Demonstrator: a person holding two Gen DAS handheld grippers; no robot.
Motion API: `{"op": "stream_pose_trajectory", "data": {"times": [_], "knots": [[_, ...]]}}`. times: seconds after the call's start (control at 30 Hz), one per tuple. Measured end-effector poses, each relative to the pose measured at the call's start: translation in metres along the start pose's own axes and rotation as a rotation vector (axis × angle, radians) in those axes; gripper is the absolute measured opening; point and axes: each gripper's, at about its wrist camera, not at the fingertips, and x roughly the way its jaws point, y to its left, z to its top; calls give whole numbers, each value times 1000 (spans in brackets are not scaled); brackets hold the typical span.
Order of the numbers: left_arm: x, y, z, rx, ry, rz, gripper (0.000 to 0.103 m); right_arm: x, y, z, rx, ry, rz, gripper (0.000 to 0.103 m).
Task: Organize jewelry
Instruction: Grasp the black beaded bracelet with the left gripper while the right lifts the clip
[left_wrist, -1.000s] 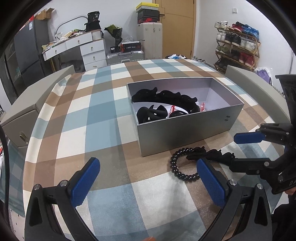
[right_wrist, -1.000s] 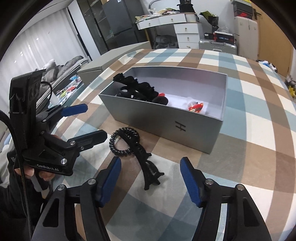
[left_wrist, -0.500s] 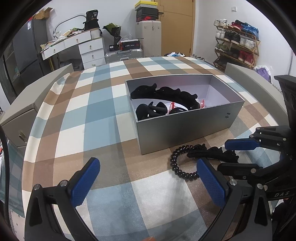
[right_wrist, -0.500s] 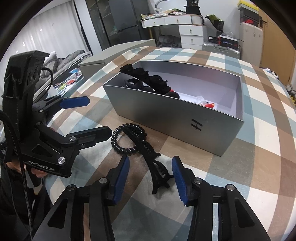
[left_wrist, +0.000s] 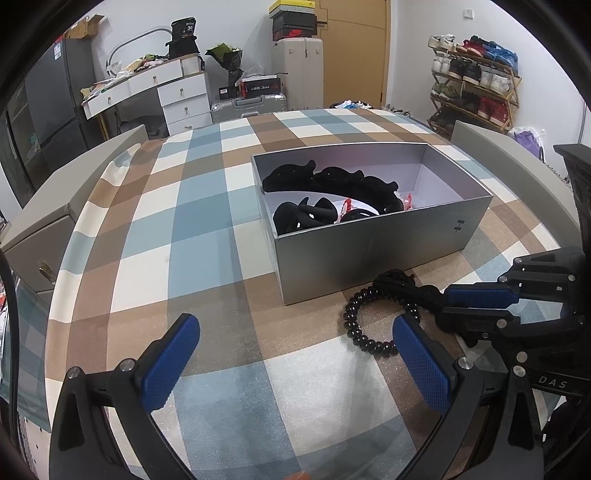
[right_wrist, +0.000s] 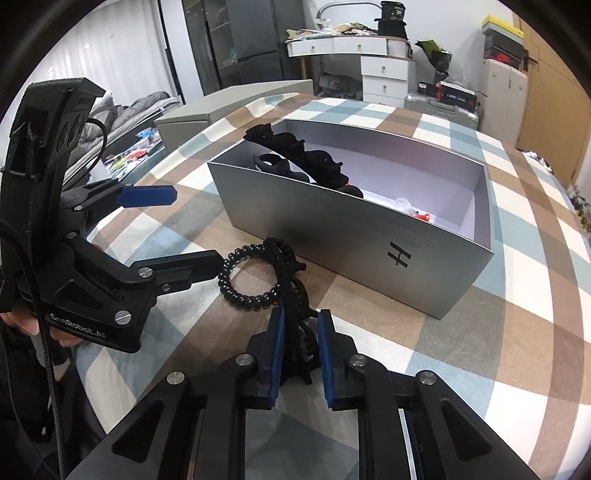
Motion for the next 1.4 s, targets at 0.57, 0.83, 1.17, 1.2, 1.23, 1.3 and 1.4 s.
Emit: {"op": "stream_pose_trajectory", "data": {"times": [0.57, 0.83, 1.17, 1.2, 1.23, 1.3, 1.4], "knots": [[13, -19, -3, -9, 50, -28, 102, -45, -7, 10, 16, -117, 50, 16], [12, -31, -2, 52, 66, -44, 101, -53, -13, 10, 35, -132, 35, 16], [15, -13, -1, -21, 54, -57, 40, -57, -14, 10, 36, -137, 30, 17], [15, -14, -2, -22, 47, -58, 40, -56, -14, 10, 35, -136, 29, 17], [14, -15, -2, -20, 46, -56, 39, -56, -14, 10, 35, -136, 31, 17], [13, -19, -2, -7, 43, -62, 32, -56, -14, 10, 34, -135, 30, 17], [12, -23, -2, 5, 44, -78, 21, -55, -14, 10, 35, -132, 30, 17]]}}
